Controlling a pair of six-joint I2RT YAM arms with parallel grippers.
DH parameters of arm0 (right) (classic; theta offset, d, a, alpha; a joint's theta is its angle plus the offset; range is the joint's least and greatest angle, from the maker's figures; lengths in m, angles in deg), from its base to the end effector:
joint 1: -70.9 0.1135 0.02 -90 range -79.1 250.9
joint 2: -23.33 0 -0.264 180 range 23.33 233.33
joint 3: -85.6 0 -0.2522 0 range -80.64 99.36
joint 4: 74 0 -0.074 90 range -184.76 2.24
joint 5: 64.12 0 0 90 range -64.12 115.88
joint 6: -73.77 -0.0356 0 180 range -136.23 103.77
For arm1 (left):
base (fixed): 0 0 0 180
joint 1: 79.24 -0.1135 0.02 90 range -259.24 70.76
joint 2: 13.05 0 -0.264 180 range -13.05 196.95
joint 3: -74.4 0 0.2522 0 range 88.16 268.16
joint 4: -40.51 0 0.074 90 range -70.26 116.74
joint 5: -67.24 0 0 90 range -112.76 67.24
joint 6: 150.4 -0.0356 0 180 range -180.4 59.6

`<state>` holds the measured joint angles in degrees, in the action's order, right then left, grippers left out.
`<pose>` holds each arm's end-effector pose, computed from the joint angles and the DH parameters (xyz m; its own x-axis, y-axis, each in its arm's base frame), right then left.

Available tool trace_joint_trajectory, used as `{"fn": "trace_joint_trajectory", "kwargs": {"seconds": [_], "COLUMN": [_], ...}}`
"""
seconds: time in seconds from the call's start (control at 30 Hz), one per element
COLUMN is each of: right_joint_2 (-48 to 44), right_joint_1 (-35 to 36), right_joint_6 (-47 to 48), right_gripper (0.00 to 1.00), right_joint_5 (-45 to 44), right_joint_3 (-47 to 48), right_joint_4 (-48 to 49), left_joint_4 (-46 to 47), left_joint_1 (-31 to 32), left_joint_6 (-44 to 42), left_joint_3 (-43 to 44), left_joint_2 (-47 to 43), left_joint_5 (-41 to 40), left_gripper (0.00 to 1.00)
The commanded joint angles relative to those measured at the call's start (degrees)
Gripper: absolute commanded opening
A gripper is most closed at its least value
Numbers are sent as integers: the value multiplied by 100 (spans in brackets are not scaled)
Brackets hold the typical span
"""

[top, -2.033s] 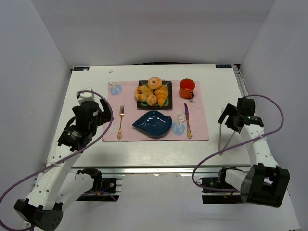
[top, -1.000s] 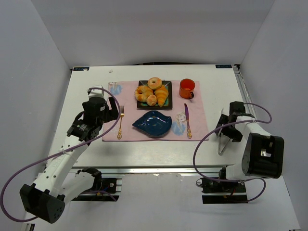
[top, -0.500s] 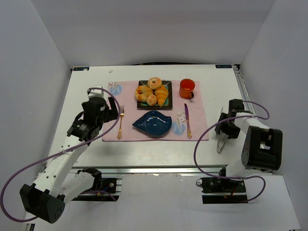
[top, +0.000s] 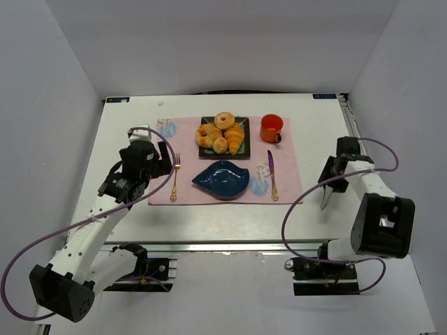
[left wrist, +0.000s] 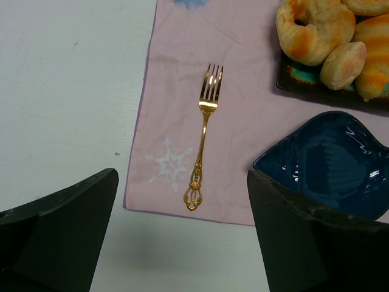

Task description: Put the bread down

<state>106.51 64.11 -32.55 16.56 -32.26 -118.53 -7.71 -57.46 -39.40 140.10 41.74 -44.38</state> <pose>0.2666 -0.0375 0.1857 -0.8162 0.3764 -0.4384 0.4298 0.9025 -0.0253 0.1912 -0.0623 0.3120 -0.5516 -0.1384 -0.8226 -0.1337 0.9881 -0.0765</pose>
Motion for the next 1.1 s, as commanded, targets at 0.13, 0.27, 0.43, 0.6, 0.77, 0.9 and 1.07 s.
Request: {"fn": "trace_joint_trajectory", "kwargs": {"seconds": [0.13, 0.27, 0.43, 0.6, 0.77, 0.9, 1.07], "right_joint_2": [-1048, -1409, -1734, -1752, -1498, -945, -417], "right_joint_1": [-33, -24, 177, 660, 1890, 2759, 3166], "right_joint_6": [-118, -12, 216, 313, 208, 50, -161], "right_gripper": [53, 54, 56, 55, 53, 53, 52], "right_joint_5": [-79, -8, 316, 835, 879, 835, 1088], "right_joint_3": [1014, 1252, 1665, 2165, 2483, 2755, 3097], "right_joint_4": [-887, -1160, -1519, -1713, -1582, -1258, -800], "left_joint_4": [-263, -246, -193, -263, -316, -324, -395], "left_joint_1": [2, 10, 2, 2, 2, 2, 2], "left_joint_6": [-16, 19, -42, -52, 45, 97, 273], "left_joint_3": [360, 422, 562, 826, 870, 870, 888], "left_joint_2": [138, 138, 199, 287, 261, 243, 164], "left_joint_5": [-17, 62, 54, -87, -228, -131, -342], "left_gripper": [98, 98, 98, 98, 98, 98, 98]}}
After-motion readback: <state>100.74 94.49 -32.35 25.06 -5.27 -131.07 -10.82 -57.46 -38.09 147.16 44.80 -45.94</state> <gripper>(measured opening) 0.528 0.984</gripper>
